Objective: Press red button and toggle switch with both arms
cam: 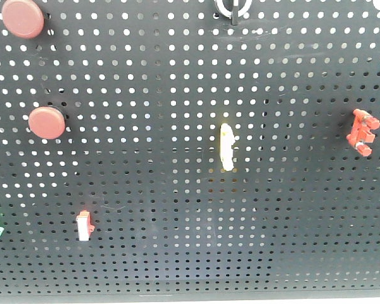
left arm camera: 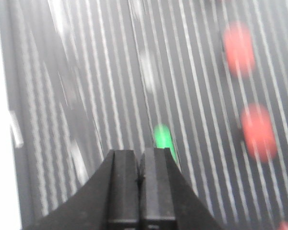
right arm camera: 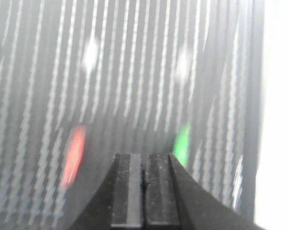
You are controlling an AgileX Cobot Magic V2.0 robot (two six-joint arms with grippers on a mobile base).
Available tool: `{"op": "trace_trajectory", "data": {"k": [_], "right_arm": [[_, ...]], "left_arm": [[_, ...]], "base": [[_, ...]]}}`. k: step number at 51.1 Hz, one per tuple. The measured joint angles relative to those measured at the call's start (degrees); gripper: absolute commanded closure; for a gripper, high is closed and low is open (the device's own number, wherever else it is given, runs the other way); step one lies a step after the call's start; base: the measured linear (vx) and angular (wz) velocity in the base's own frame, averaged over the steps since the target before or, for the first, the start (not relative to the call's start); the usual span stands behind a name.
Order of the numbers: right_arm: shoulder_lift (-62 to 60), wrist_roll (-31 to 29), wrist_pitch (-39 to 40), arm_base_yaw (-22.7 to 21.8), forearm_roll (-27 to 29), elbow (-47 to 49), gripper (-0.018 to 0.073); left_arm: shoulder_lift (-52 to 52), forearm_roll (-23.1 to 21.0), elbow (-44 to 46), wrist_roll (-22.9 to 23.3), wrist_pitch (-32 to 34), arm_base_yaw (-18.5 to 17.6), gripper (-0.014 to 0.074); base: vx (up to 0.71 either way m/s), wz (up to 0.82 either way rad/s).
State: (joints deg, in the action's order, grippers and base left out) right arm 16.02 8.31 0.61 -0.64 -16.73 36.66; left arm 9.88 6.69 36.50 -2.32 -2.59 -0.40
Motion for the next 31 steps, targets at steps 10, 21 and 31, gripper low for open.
{"op": "trace_trajectory", "data": {"k": [10, 21, 31], "right_arm": [[12.17, -0.05, -0.13, 0.0, -0.18, 8.02, 0.0563], [19.65, -0.05, -0.13, 0.0, -0.18, 8.53, 0.0563], [20.55, -0.05, 1.21, 0.0, -0.18, 8.53, 0.0563]], "left_arm": [[12.27, 0.13, 12.75, 0.0, -0.5, 0.0, 0.0595], [23.35, 0.13, 14.59, 0.0, -2.46, 0.0, 0.0595], [29.33, -0.82, 14.54, 0.0, 0.51, -0.14, 0.0595]], "base": [[0.0, 0.0], [0.0, 0.0], [0.0, 0.0]]}}
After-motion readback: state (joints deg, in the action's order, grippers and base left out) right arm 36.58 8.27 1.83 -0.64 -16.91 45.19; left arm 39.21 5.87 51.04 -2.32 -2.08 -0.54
